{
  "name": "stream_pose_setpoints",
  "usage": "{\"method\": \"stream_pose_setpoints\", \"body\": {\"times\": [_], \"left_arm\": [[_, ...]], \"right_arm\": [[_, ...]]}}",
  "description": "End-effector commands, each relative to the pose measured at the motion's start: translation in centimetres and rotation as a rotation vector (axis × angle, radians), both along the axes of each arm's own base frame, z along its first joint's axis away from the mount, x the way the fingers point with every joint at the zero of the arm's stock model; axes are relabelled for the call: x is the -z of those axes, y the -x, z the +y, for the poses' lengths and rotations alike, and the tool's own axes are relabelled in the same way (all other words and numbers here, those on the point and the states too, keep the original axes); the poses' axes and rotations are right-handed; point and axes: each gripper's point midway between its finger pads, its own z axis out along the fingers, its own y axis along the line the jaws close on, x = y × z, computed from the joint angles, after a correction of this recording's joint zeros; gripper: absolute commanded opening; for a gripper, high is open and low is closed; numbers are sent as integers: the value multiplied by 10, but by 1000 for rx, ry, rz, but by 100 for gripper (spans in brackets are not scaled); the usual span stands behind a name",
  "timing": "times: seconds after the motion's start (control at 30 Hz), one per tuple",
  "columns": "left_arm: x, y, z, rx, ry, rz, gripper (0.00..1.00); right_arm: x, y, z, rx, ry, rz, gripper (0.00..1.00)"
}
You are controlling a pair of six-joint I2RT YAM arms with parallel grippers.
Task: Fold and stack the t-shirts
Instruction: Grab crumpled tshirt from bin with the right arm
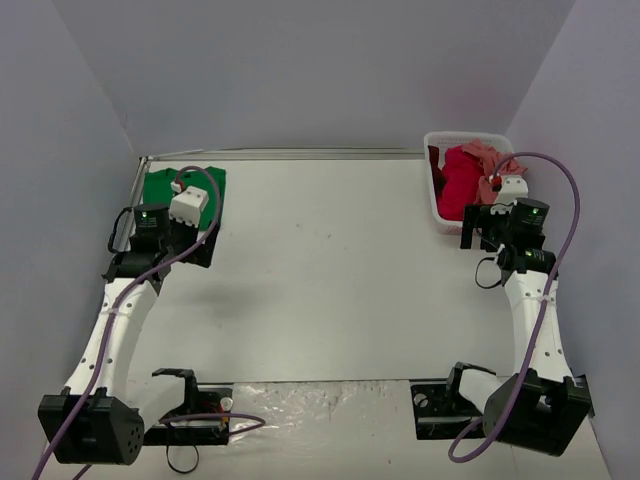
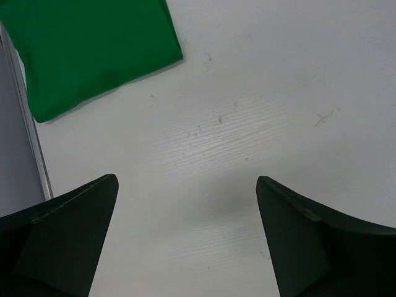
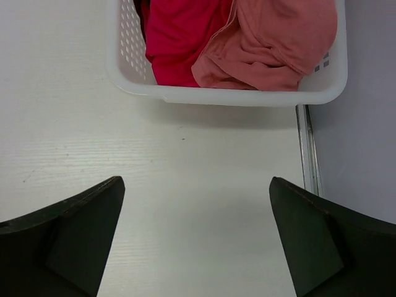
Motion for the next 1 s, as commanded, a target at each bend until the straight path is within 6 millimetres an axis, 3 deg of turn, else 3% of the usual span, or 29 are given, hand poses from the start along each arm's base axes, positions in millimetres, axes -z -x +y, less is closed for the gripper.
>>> {"method": "stream_pose_setpoints", "body": {"times": [0.0, 0.1, 0.13, 0.33, 0.5, 0.53, 0.57, 0.67, 0.97], "left_arm": [[-3, 1, 0, 17, 19, -11, 94], [-6, 3, 4, 8, 43, -15, 94], [-6, 3, 5, 7, 45, -14, 94], [-8, 7, 3, 26, 61, -20, 94], [-7, 7, 1, 34, 68, -7, 94], [-5, 8, 1, 33, 69, -1, 94], [-5, 8, 0, 39, 71, 0, 94], [-5, 9, -2, 54, 78, -4, 94], [2, 8, -3, 60, 80, 22, 94]], "right_arm": [[-28, -2, -2, 21, 10, -73, 100], [-39, 2, 20, -106, -10, -126, 100], [-32, 5, 22, -136, 1, -119, 100], [-39, -26, -15, -20, 90, -87, 100], [-53, -69, -40, 35, 127, -69, 100], [-41, -79, -43, 35, 122, -37, 100], [-48, -87, -46, 36, 133, -49, 100], [-38, -108, -53, 47, 121, -26, 100], [13, -146, -80, 115, 145, 57, 100]]}}
